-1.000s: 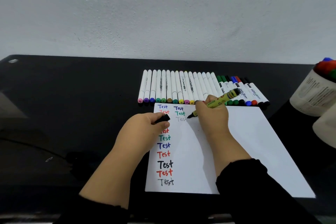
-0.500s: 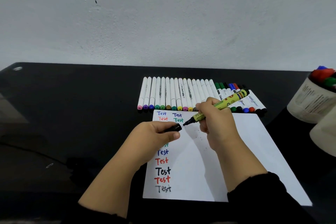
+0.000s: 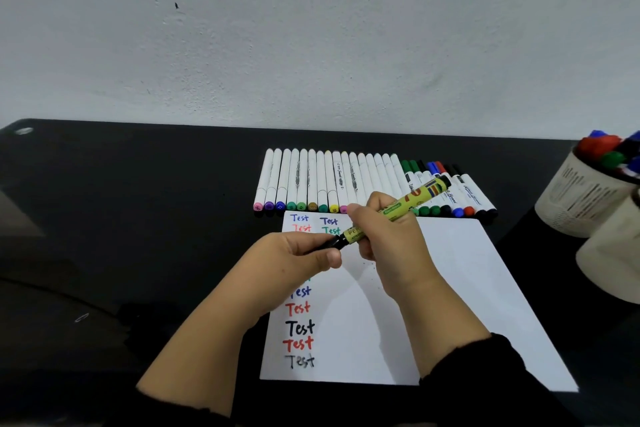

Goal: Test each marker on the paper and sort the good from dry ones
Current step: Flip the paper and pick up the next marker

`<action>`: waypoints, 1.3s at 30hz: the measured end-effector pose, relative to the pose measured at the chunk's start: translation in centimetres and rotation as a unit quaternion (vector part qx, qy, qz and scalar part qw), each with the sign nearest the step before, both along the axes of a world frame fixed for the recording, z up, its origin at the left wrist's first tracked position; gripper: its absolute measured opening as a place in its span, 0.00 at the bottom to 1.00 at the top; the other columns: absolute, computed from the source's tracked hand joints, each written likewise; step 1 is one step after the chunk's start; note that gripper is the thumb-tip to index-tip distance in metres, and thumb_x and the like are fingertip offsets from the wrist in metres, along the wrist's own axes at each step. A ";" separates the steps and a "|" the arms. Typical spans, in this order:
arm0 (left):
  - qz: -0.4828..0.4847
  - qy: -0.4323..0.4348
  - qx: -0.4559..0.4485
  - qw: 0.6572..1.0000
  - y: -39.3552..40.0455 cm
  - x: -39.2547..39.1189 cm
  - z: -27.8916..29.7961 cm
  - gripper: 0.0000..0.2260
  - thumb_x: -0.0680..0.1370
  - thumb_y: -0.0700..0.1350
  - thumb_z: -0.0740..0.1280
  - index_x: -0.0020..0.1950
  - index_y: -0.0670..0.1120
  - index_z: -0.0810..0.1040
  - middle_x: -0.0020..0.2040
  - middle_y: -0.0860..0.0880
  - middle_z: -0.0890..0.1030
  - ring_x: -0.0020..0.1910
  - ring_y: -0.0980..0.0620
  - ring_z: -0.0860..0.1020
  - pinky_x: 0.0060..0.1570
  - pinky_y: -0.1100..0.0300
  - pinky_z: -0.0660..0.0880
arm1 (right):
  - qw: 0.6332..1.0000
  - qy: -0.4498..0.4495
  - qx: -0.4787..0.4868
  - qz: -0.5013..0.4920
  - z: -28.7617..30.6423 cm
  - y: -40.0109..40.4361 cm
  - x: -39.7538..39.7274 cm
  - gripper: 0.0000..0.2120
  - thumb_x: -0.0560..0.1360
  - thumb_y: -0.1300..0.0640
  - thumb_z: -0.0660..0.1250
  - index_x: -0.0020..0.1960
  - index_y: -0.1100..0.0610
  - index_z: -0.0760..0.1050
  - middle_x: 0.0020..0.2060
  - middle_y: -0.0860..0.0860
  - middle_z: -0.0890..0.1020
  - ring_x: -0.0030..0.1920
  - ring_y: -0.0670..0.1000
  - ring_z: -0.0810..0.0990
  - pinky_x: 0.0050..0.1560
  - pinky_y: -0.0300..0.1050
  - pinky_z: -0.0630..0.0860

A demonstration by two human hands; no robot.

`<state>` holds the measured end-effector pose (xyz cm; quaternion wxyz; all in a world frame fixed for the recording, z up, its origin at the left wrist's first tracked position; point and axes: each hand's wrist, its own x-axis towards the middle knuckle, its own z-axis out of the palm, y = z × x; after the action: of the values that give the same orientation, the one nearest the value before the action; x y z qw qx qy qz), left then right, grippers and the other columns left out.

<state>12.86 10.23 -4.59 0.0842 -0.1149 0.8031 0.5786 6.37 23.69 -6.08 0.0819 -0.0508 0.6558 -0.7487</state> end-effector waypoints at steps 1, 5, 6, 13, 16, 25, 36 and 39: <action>0.002 0.002 -0.001 1.000 0.0 0.0 0.0 0.04 0.73 0.52 0.69 0.47 0.62 0.80 0.41 0.59 0.83 0.38 0.62 0.79 0.25 0.76 0.68 | 1.000 -0.004 -0.002 0.008 0.0 0.0 0.0 0.21 0.75 0.64 0.66 0.29 0.55 0.60 0.21 0.49 0.63 0.21 0.46 0.59 0.23 0.36 0.58; 0.038 0.016 0.009 0.999 0.0 -0.1 0.1 0.05 0.73 0.50 0.70 0.43 0.62 0.78 0.39 0.58 0.82 0.39 0.60 0.78 0.24 0.76 0.68 | 0.999 -0.022 -0.019 0.041 0.0 0.1 -0.2 0.17 0.74 0.60 0.69 0.33 0.55 0.63 0.21 0.49 0.64 0.22 0.46 0.59 0.24 0.37 0.57; 0.046 0.021 0.009 0.999 0.0 -0.1 0.1 0.05 0.73 0.51 0.70 0.42 0.62 0.78 0.39 0.58 0.82 0.40 0.60 0.78 0.26 0.74 0.69 | 0.999 -0.025 -0.017 0.040 0.0 0.1 -0.2 0.18 0.74 0.59 0.70 0.33 0.55 0.62 0.21 0.50 0.64 0.22 0.47 0.59 0.24 0.37 0.57; 0.057 0.036 0.015 0.998 0.4 -0.1 -0.2 0.10 0.72 0.48 0.71 0.36 0.63 0.79 0.36 0.56 0.83 0.37 0.55 0.81 0.33 0.67 0.77 | 0.998 -0.061 -0.026 -0.012 -0.1 -0.2 -0.3 0.23 0.74 0.65 0.67 0.31 0.53 0.56 0.22 0.51 0.61 0.20 0.47 0.58 0.22 0.35 0.55; 0.070 0.054 -0.009 0.996 0.7 -0.2 -0.3 0.12 0.73 0.47 0.70 0.35 0.64 0.77 0.36 0.56 0.82 0.40 0.52 0.81 0.40 0.59 0.77 | 0.996 -0.072 -0.042 -0.034 -0.3 -0.7 -0.2 0.22 0.74 0.68 0.63 0.30 0.53 0.56 0.24 0.52 0.59 0.21 0.47 0.56 0.26 0.38 0.52; 0.091 0.088 -0.070 0.990 1.2 -0.7 -1.2 0.09 0.76 0.47 0.67 0.55 0.56 0.80 0.39 0.62 0.77 0.39 0.61 0.75 0.35 0.67 0.69 | 0.989 -0.120 -0.059 -0.056 -0.7 -1.7 -0.1 0.20 0.74 0.69 0.62 0.31 0.53 0.58 0.25 0.51 0.60 0.21 0.46 0.56 0.24 0.34 0.52; 0.120 0.050 -0.107 0.986 1.4 -1.4 -1.4 0.11 0.78 0.50 0.65 0.60 0.56 0.78 0.40 0.58 0.79 0.36 0.59 0.74 0.31 0.63 0.70 | 0.986 -0.138 -0.067 -0.070 0.4 0.0 0.3 0.13 0.74 0.49 0.70 0.46 0.58 0.72 0.26 0.51 0.78 0.25 0.45 0.67 0.26 0.36 0.65; 0.118 0.025 -0.144 0.982 1.6 -1.0 -1.1 0.13 0.78 0.51 0.63 0.62 0.56 0.76 0.39 0.55 0.78 0.36 0.55 0.77 0.35 0.59 0.75 | 0.991 -0.050 0.034 -0.120 1.2 1.6 0.5 0.08 0.75 0.58 0.69 0.49 0.55 0.70 0.35 0.50 0.82 0.33 0.46 0.72 0.32 0.38 0.70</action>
<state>11.82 11.83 -5.71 -0.0221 -0.2054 0.8605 0.4657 6.82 25.30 -4.85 0.0263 0.0686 0.6770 -0.7323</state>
